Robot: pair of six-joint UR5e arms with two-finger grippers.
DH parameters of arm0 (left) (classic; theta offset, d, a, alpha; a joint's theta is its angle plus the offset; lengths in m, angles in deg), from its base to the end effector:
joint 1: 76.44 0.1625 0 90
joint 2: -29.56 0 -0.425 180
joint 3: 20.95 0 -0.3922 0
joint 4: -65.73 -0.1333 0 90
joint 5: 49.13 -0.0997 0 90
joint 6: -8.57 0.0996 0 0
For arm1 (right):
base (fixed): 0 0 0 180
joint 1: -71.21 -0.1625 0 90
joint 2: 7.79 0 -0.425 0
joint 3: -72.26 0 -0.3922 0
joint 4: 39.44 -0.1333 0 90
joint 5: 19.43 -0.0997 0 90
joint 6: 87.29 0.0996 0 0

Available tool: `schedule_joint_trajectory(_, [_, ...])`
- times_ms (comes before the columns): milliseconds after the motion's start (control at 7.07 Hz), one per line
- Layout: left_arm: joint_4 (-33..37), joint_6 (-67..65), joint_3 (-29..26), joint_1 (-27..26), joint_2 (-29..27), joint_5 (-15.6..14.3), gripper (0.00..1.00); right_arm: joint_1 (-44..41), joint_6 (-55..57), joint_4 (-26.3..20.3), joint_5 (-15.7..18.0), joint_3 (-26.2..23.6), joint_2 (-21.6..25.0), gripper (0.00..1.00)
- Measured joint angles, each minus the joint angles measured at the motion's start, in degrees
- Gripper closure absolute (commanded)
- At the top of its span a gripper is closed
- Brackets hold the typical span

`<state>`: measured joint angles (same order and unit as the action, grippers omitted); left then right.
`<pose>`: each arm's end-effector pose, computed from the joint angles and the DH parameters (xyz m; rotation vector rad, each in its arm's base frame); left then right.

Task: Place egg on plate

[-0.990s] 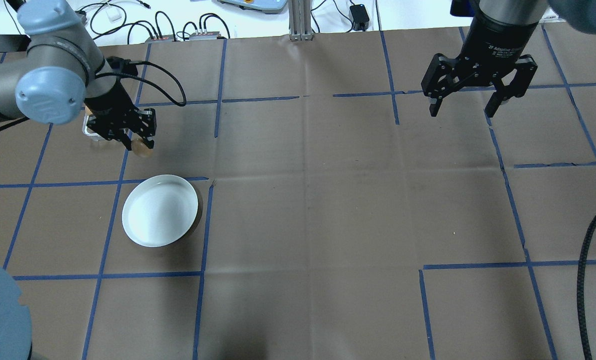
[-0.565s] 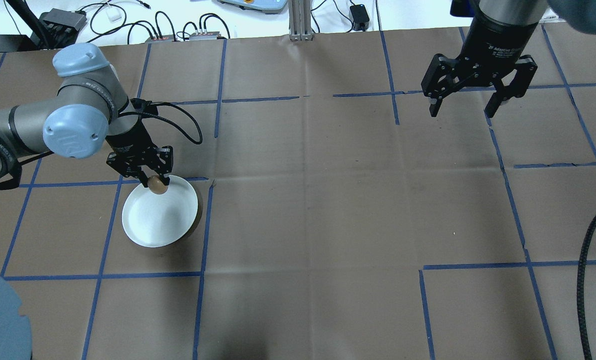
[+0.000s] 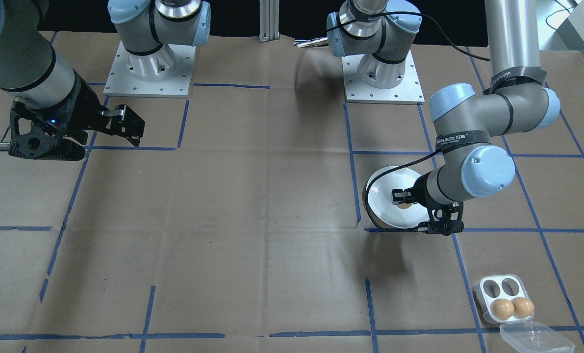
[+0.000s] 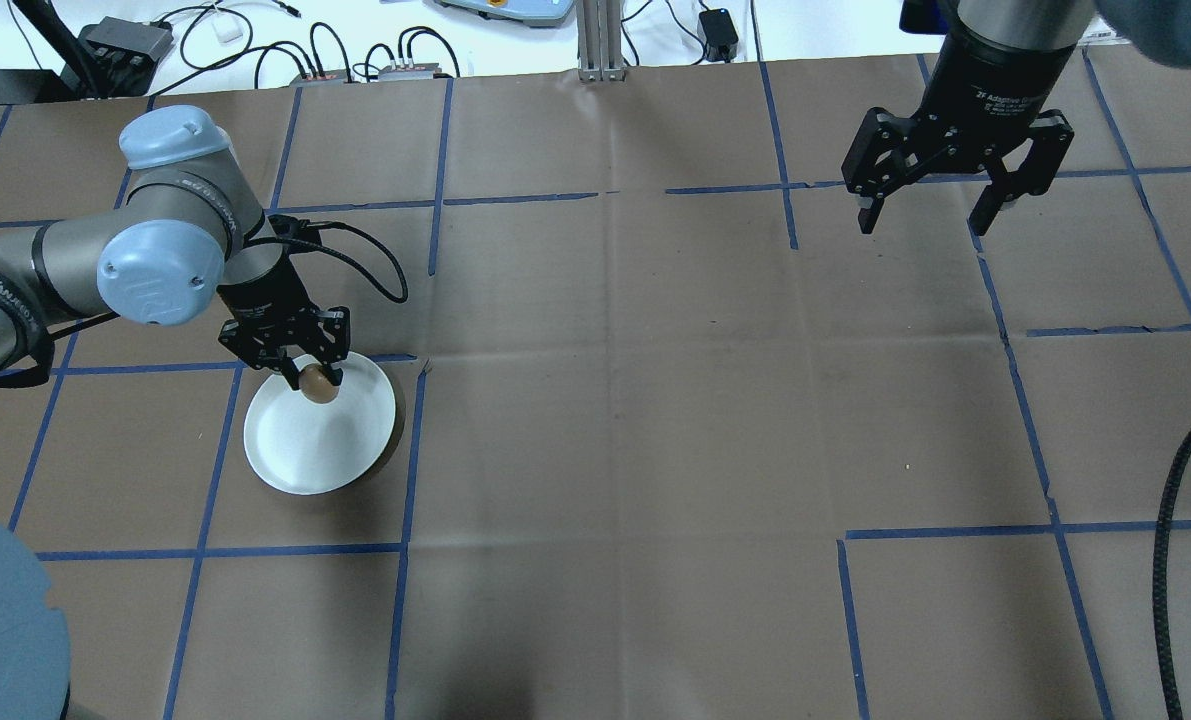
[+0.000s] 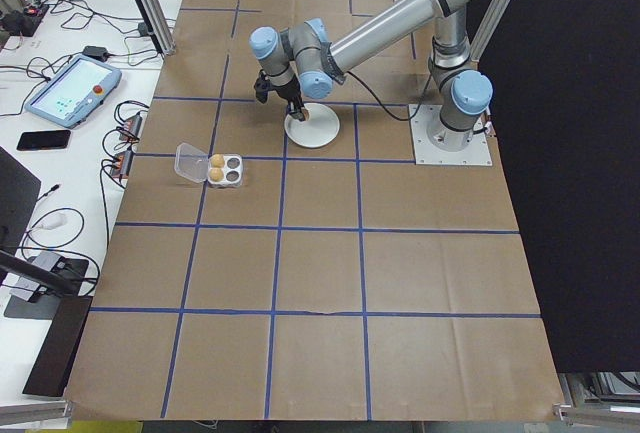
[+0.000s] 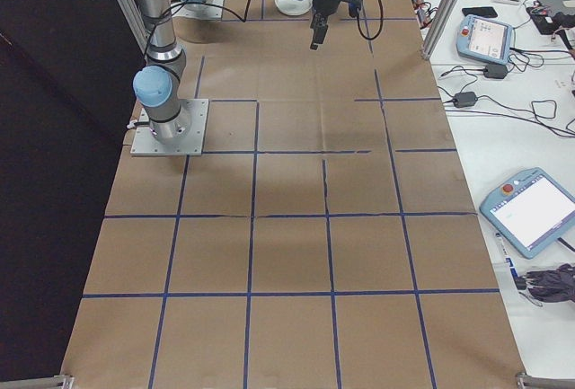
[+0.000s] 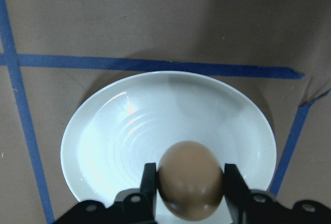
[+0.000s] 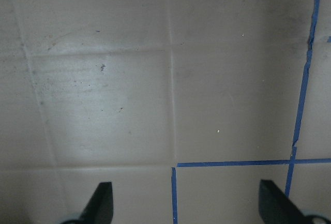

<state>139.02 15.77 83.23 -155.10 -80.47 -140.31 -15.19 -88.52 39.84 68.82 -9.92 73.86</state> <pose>-0.0235 -0.5504 0.2163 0.1063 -3.0748 -0.4725 0.1027 -0.5398 0.4623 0.0685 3.0875 0.3019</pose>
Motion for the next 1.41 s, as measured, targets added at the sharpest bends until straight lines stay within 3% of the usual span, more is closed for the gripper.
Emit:
schedule_joint_trajectory(565, [0.42, 0.01, -1.74, 0.02, 1.61, -4.42, 0.00, 0.00, 0.00, 0.00, 0.00, -0.03, 0.00, 0.00])
schedule_joint_trajectory(990, [0.16, 0.60, -8.86, 0.61, 5.32, -4.02, 0.00, 0.00, 0.00, 0.00, 0.00, 0.00, 0.00, 0.00])
schedule_joint_trajectory(1414, [0.12, 4.38, -17.31, 3.35, 0.57, -3.04, 0.00, 0.00, 0.00, 0.00, 0.00, 0.00, 0.00, 0.00])
